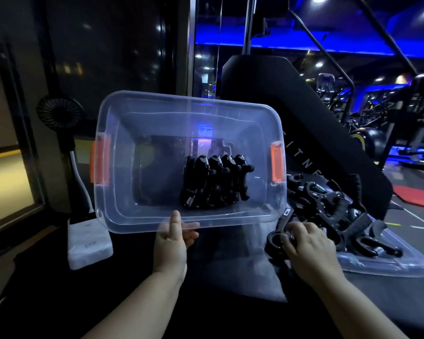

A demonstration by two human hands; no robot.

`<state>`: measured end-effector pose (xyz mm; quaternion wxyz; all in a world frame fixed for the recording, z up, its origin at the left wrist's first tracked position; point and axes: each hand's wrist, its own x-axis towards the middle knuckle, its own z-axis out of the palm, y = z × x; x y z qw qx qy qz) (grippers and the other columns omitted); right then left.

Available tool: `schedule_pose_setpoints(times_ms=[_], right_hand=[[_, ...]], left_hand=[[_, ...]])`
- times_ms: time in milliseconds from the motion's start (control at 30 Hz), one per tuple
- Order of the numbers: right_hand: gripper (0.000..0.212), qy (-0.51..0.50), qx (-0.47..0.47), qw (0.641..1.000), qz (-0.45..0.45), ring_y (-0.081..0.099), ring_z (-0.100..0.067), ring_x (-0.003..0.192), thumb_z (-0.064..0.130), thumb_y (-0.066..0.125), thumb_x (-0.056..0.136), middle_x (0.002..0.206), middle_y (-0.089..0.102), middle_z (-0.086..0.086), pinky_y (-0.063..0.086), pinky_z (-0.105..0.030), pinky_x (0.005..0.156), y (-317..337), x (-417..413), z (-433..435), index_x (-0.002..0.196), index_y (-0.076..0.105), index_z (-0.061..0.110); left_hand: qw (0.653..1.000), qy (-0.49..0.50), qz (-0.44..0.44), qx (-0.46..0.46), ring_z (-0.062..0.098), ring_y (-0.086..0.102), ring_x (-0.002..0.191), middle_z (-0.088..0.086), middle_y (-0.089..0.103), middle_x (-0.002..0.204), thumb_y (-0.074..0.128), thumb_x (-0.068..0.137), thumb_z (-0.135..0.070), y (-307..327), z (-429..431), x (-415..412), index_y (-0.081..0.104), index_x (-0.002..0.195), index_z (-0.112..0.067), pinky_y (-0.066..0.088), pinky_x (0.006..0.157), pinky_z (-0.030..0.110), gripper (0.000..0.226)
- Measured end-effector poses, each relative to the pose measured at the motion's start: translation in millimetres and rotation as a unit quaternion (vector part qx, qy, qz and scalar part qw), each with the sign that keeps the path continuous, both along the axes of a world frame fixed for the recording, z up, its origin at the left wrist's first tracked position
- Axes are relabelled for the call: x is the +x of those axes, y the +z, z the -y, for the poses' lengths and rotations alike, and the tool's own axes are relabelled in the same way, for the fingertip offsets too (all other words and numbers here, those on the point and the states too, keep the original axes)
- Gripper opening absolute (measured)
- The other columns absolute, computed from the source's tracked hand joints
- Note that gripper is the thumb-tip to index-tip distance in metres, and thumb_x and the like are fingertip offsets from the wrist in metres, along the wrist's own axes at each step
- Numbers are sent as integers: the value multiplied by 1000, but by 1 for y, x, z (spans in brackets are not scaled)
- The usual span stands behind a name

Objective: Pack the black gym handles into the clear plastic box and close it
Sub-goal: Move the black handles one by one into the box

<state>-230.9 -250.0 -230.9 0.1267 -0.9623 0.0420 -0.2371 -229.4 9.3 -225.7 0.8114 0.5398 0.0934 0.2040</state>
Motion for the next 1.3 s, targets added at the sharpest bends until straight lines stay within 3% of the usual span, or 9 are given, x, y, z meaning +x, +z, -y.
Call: schedule_pose_setpoints(times_ms=[200, 400, 567, 767, 933, 1033, 1100, 1200, 1300], right_hand=[[44, 0, -71, 996, -51, 48, -19, 116, 68, 38, 86, 128, 46, 9, 33, -37, 95, 0, -4, -6, 122, 52, 46], [72, 77, -75, 992, -65, 52, -17, 110, 82, 18, 72, 125, 50, 18, 38, -31, 91, 0, -9, -10, 127, 47, 46], [77, 114, -53, 989, -72, 58, -15, 104, 86, 36, 65, 117, 50, 17, 43, -27, 83, 2, -15, -15, 128, 48, 43], [88, 133, 5, 987, -91, 57, -9, 109, 85, 59, 49, 121, 53, 18, 43, -24, 89, 10, -28, -31, 128, 51, 45], [64, 158, 124, 978, -52, 57, -1, 102, 60, 78, 60, 104, 53, 24, 44, -23, 86, 18, -32, -30, 118, 60, 43], [32, 179, 212, 960, -30, 61, 4, 89, 49, 79, 67, 97, 65, 18, 48, -23, 79, 31, -35, -31, 93, 63, 55], [19, 181, 259, 949, -27, 63, 2, 80, 51, 75, 70, 87, 69, 14, 50, -24, 73, 41, -37, -33, 83, 61, 57], [32, 177, 307, 935, -9, 60, -6, 64, 60, 62, 72, 75, 69, 3, 46, -27, 62, 54, -36, -36, 96, 66, 40], [34, 170, 300, 939, 3, 53, -8, 53, 55, 58, 83, 78, 70, 0, 41, -27, 58, 61, -31, -39, 107, 60, 31]], left_hand=[[1000, 0, -1, -1, 15, 58, 60, -2, 72, 64, 41, 99, -37, 0, 1, 0, 53, 86, -15, 45, 64, 28, 28], [1000, 2, -3, 3, 7, 59, 52, -2, 73, 64, 41, 99, -37, -2, 1, 0, 53, 86, -15, 45, 63, 27, 28], [1000, 6, 0, 8, 7, 59, 52, -3, 72, 62, 41, 99, -36, 0, 1, 0, 52, 82, -15, 46, 63, 26, 29], [1000, 7, 1, 7, 14, 58, 59, -2, 72, 63, 40, 99, -35, 0, 1, -1, 53, 81, -14, 45, 63, 27, 31], [1000, 3, -2, 11, 11, 59, 56, -2, 73, 65, 41, 99, -37, -2, 1, 0, 52, 84, -15, 45, 62, 26, 29], [1000, 4, -1, 10, 11, 59, 56, -2, 72, 64, 40, 99, -37, -2, 1, 1, 52, 84, -14, 45, 61, 25, 30], [1000, 3, -1, 9, 11, 59, 56, -2, 73, 64, 40, 99, -37, -2, 0, 2, 52, 84, -14, 45, 61, 26, 30], [1000, 1, 0, 10, 12, 59, 58, -2, 73, 65, 40, 99, -37, -3, 0, 2, 53, 87, -12, 45, 62, 26, 31], [1000, -1, 2, 8, 13, 59, 60, -1, 73, 66, 41, 99, -37, -3, 0, 0, 53, 86, -13, 45, 63, 27, 31]])
